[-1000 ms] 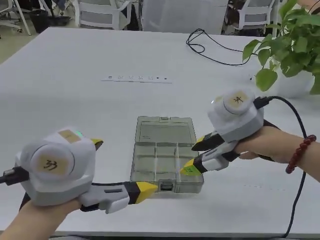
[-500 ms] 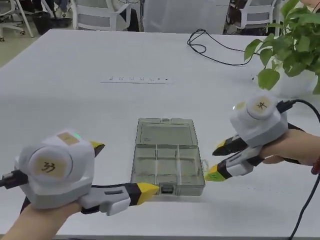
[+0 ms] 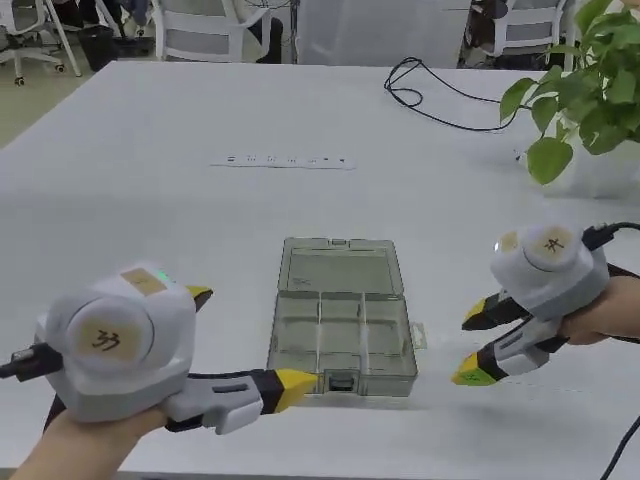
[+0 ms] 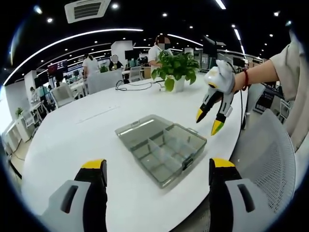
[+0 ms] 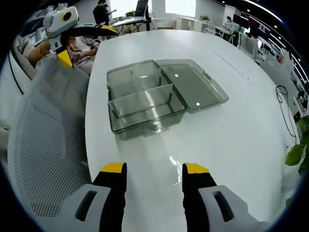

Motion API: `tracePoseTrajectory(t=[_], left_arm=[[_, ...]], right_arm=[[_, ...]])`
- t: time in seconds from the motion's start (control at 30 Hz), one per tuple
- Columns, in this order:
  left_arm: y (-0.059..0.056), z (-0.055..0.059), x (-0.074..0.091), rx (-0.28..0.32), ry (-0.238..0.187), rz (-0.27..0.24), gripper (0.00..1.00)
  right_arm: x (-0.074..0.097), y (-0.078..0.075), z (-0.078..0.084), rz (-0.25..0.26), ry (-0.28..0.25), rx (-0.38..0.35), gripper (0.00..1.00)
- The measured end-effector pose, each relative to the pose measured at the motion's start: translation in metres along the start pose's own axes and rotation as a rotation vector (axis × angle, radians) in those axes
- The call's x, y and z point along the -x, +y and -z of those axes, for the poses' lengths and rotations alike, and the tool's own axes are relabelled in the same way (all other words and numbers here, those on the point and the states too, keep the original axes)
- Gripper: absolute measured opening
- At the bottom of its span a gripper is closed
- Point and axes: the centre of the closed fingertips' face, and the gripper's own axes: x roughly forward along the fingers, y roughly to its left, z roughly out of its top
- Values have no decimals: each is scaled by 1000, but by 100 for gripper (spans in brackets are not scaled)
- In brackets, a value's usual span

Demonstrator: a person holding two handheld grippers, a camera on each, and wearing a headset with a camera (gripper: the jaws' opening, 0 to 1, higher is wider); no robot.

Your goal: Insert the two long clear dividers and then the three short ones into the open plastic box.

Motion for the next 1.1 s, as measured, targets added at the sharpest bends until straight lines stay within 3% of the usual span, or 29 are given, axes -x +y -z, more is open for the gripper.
tracePoseTrajectory(t=[0.4,0.87,1.1], left_arm=[[1,4,3,6,10,-12,86],[5,2,9,22,-3,-35,86],[5,1,9,30,-15,-31,85]], right_arm=[[-8,-11,17,-4,53,63,45],[-16,-19,30,-33,116,105,41],[-16,-19,31,-37,114,128,38]])
